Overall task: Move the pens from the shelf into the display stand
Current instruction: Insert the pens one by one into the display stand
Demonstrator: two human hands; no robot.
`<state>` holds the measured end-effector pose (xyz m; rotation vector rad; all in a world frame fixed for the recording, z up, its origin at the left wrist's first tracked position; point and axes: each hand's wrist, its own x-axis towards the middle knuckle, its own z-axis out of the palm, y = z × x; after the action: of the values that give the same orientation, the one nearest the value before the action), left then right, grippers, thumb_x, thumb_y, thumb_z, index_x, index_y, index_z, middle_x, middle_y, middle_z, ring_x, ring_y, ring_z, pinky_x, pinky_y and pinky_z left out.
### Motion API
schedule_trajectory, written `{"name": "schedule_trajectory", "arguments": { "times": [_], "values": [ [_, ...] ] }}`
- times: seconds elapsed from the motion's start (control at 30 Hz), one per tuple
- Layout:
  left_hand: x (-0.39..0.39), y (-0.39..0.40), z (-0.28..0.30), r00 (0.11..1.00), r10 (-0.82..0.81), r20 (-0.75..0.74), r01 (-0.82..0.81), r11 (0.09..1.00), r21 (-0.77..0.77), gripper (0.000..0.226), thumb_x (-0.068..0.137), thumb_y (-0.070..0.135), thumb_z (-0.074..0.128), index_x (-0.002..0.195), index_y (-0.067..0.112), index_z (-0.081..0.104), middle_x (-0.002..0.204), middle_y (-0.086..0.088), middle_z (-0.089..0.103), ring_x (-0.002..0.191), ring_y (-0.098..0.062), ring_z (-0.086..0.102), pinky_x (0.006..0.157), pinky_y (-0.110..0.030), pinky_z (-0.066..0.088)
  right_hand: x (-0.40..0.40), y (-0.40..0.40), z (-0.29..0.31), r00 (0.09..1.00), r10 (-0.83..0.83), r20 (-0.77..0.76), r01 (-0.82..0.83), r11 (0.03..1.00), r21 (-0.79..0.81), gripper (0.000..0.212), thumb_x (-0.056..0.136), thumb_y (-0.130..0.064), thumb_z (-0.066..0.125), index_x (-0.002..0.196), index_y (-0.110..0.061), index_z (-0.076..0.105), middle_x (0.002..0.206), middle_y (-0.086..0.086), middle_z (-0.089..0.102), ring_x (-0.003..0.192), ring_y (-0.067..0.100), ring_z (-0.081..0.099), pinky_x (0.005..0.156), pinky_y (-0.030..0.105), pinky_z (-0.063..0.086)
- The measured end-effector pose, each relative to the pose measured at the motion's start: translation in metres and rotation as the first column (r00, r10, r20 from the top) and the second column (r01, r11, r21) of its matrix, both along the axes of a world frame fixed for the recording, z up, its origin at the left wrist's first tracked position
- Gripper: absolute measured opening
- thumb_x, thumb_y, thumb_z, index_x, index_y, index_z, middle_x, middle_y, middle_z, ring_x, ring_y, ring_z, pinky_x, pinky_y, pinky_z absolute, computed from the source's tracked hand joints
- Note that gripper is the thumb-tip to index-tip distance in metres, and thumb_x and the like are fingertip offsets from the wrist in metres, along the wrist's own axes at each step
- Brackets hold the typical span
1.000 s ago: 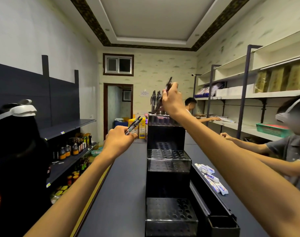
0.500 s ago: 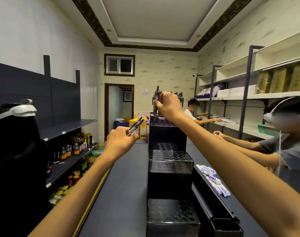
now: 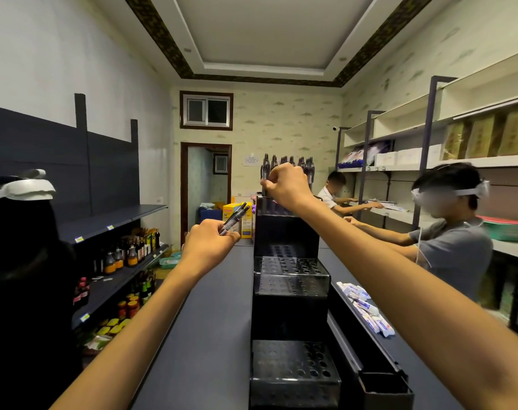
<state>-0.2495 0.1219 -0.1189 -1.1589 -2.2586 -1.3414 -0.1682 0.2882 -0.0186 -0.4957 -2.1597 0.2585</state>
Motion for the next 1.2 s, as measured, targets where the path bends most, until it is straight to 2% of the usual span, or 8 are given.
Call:
{"name": "schedule_trajectory", "arguments": {
  "times": [0.27,0.4,0.47,0.57,0.67,0.87,1.03,1.2],
  "values": [
    [0.007,0.002,0.002,1.000,0.008,0.023,-0.008,1.000,-0.017,0.035,0.091,0.030,0.065,0.059,0.020,0.054,0.058,-0.002,0.056,0.059,-0.021,0.051,0.057,-0.031,0.041,0.014,-0.005,-0.006,1.000,0.024,-0.005,-0.024,1.000,-0.003,0.014,0.091,-0.012,0.070,0.094,-0.004,0.080,0.094,0.012,0.077,0.091,0.024,0.071,0.086,0.031,0.055],
    [0.009,0.002,0.006,0.999,-0.008,0.039,0.008,1.000,0.009,0.030,0.091,0.029,0.065,0.063,0.019,0.057,0.062,-0.002,0.060,0.061,-0.020,0.055,0.059,-0.036,0.050,0.031,-0.014,-0.011,0.988,0.059,-0.141,-0.058,0.998,0.015,0.016,0.088,-0.007,0.065,0.096,-0.007,0.079,0.092,0.006,0.075,0.083,0.017,0.066,0.076,0.022,0.049],
    [0.011,0.004,0.008,0.999,0.005,0.034,-0.005,1.000,0.014,0.030,0.090,0.028,0.064,0.062,0.022,0.055,0.061,0.000,0.058,0.060,-0.018,0.054,0.055,-0.029,0.044,0.039,-0.018,-0.016,0.976,0.172,-0.134,-0.185,0.979,-0.089,0.016,0.087,-0.005,0.066,0.094,-0.006,0.079,0.086,0.004,0.075,0.079,0.015,0.068,0.072,0.018,0.052],
    [0.015,0.008,0.009,0.999,0.022,0.023,-0.023,1.000,0.019,0.031,0.091,0.026,0.063,0.062,0.022,0.053,0.060,0.002,0.055,0.060,-0.016,0.051,0.052,-0.026,0.035,0.049,-0.028,-0.025,0.891,0.448,-0.075,-0.429,0.777,-0.461,0.011,0.088,-0.004,0.067,0.092,-0.001,0.077,0.084,0.015,0.077,0.079,0.024,0.075,0.074,0.029,0.063],
    [0.019,0.012,0.008,0.999,0.028,0.018,-0.029,1.000,0.009,0.024,0.092,0.028,0.064,0.070,0.020,0.057,0.065,0.000,0.057,0.066,-0.021,0.054,0.054,-0.029,0.039,0.052,-0.033,-0.031,0.840,0.542,-0.015,-0.457,0.693,-0.557,0.009,0.087,-0.011,0.075,0.092,-0.004,0.078,0.087,0.012,0.078,0.077,0.017,0.073,0.071,0.025,0.062],
    [0.026,0.019,0.004,0.997,0.070,-0.043,-0.072,0.996,-0.053,0.021,0.093,0.033,0.065,0.101,0.014,0.060,0.092,-0.009,0.066,0.083,-0.027,0.061,0.064,-0.032,0.044,0.051,-0.033,-0.045,0.856,0.506,-0.106,-0.466,0.667,-0.581,0.028,0.077,-0.040,0.087,0.082,-0.013,0.080,0.081,0.007,0.078,0.067,0.009,0.070,0.058,0.018,0.055],
    [0.034,0.022,0.004,0.997,0.063,-0.053,-0.067,0.994,-0.082,0.026,0.092,0.032,0.063,0.102,0.012,0.051,0.100,-0.016,0.066,0.095,-0.039,0.062,0.079,-0.045,0.053,0.050,-0.033,-0.053,0.852,0.461,-0.250,-0.508,0.607,-0.611,0.022,0.079,-0.033,0.087,0.075,-0.013,0.080,0.078,0.010,0.077,0.064,0.012,0.070,0.059,0.020,0.056],
    [0.039,0.024,0.007,1.000,0.020,0.011,-0.019,0.996,-0.087,0.031,0.089,0.032,0.063,0.107,0.013,0.047,0.097,-0.010,0.060,0.088,-0.033,0.058,0.070,-0.037,0.043,0.047,-0.037,-0.052,0.832,0.417,-0.366,-0.548,0.510,-0.663,0.019,0.086,-0.019,0.081,0.088,0.000,0.076,0.083,0.016,0.074,0.067,0.019,0.072,0.062,0.027,0.060]
  ]
}}
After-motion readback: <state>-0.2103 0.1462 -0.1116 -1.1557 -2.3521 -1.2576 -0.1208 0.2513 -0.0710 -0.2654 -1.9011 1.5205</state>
